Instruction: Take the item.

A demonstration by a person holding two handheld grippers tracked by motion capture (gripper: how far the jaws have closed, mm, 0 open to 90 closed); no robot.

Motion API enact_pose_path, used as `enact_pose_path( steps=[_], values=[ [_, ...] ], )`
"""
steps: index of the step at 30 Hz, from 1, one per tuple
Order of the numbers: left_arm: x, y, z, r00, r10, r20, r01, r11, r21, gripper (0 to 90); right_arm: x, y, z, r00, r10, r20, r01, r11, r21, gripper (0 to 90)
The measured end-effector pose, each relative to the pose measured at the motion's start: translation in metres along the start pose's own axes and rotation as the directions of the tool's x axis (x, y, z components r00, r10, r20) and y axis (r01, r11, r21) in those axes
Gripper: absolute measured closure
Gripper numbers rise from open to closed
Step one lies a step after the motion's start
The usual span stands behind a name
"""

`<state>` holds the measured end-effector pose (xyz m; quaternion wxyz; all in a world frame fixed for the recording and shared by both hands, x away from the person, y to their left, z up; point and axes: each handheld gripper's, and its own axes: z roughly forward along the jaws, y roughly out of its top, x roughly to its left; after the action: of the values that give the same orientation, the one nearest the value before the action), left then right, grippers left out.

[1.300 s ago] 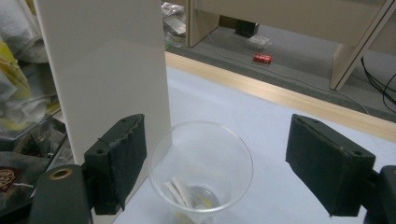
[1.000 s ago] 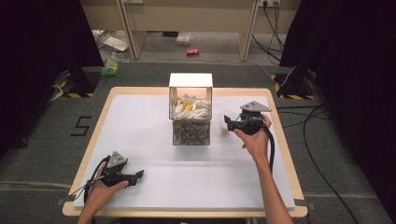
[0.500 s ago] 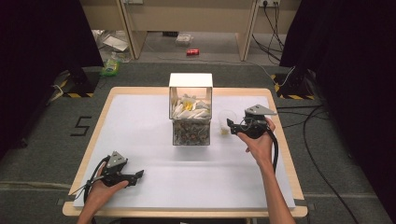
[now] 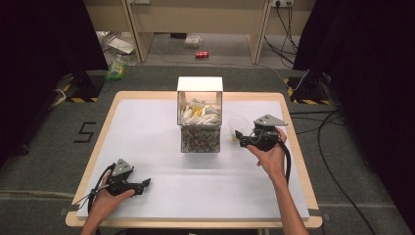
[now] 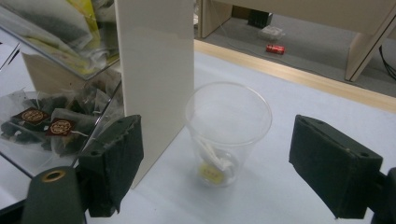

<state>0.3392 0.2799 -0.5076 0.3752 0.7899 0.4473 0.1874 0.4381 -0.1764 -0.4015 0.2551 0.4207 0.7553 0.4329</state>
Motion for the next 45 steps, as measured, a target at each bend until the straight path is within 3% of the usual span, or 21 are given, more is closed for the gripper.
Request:
enact_pose_path(
  steps=[16,30,45],
  values=[
    [0.000,0.000,0.000,1.0000,0.001,-0.001,-0.001,1.0000,0.001,14.6,0.005,-0.016,-0.008,0.9998,-0.002,-0.019,0.003,1.000,0.022,18.4],
    [0.000,0.000,0.000,1.0000,0.001,-0.001,-0.001,1.0000,0.001,14.7,0.001,-0.042,-0.015,0.9996,0.023,-0.019,-0.022,0.999,0.044,17.7],
    [0.000,0.000,0.000,1.0000,0.002,-0.002,-0.002,1.0000,0.001,14.6,0.004,-0.070,-0.019,0.9981,0.036,-0.049,-0.032,0.996,0.085,17.1]
  ],
)
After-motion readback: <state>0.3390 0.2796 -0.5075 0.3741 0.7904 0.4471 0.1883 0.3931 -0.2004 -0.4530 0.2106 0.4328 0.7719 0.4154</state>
